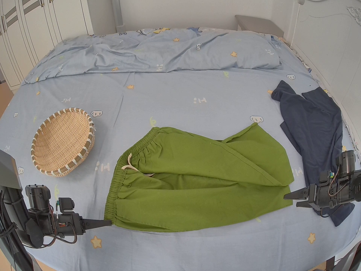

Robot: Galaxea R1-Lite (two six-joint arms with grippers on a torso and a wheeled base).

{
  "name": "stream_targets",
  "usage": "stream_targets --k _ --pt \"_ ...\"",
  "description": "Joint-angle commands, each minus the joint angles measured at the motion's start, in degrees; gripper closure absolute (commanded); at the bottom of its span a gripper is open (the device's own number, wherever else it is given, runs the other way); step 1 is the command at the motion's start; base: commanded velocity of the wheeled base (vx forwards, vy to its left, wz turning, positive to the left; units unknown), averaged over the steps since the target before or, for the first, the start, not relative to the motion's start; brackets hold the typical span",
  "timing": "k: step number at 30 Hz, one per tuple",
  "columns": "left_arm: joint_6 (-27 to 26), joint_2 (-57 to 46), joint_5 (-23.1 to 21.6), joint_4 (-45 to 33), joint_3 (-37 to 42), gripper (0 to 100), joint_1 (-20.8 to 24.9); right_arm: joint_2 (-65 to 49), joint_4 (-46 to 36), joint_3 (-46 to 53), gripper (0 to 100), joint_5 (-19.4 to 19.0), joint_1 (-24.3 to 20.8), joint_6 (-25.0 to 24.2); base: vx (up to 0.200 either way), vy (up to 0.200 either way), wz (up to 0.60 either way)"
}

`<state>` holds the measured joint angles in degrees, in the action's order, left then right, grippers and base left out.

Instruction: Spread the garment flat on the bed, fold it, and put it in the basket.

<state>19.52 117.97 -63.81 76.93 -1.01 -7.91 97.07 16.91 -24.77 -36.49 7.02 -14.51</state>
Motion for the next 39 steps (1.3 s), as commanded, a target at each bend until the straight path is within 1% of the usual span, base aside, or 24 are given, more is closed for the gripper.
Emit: stream_targets --k 1,5,10,16,24,27,28,39 --pt "-0.09 -0.19 0.0 -0.03 1.01 100 0.0 4.79 0.14 -0.45 0 -1.39 0.27 0.0 0.0 0.0 0.0" --pt "-0.09 -0.19 0.0 0.15 1.01 100 0.0 6.11 0.14 -0.8 0 -3.94 0.27 0.0 0.0 0.0 0.0" --pt "-0.09 -0.19 0.0 0.23 1.01 100 -0.09 8.57 1.2 -1.51 0 -5.79 0.36 -0.26 0.0 0.0 0.0" --pt "-0.09 -0.19 0.0 0.32 1.01 100 -0.17 10.86 4.8 -2.04 0 -9.66 2.29 -1.31 0.0 0.0 0.0" --pt "-0.09 -0.11 -0.09 0.32 1.01 100 -0.17 12.7 5.86 -3.27 0 -10.27 2.56 -2.81 0.0 0.0 0.0" --pt "-0.09 -0.11 0.0 0.32 1.01 100 -0.26 12.7 5.86 -3.18 0 -11.33 2.56 -3.07 0.0 0.0 0.0" --pt "-0.09 -0.11 0.0 0.32 1.01 100 -0.26 12.7 5.86 -3.18 100 -11.41 2.56 -3.16 0.0 0.0 0.0" --pt "-0.71 -0.02 -0.09 -0.21 1.01 100 -0.44 12.7 5.94 -3.18 100 -11.59 4.05 -3.6 0.0 0.0 0.0"
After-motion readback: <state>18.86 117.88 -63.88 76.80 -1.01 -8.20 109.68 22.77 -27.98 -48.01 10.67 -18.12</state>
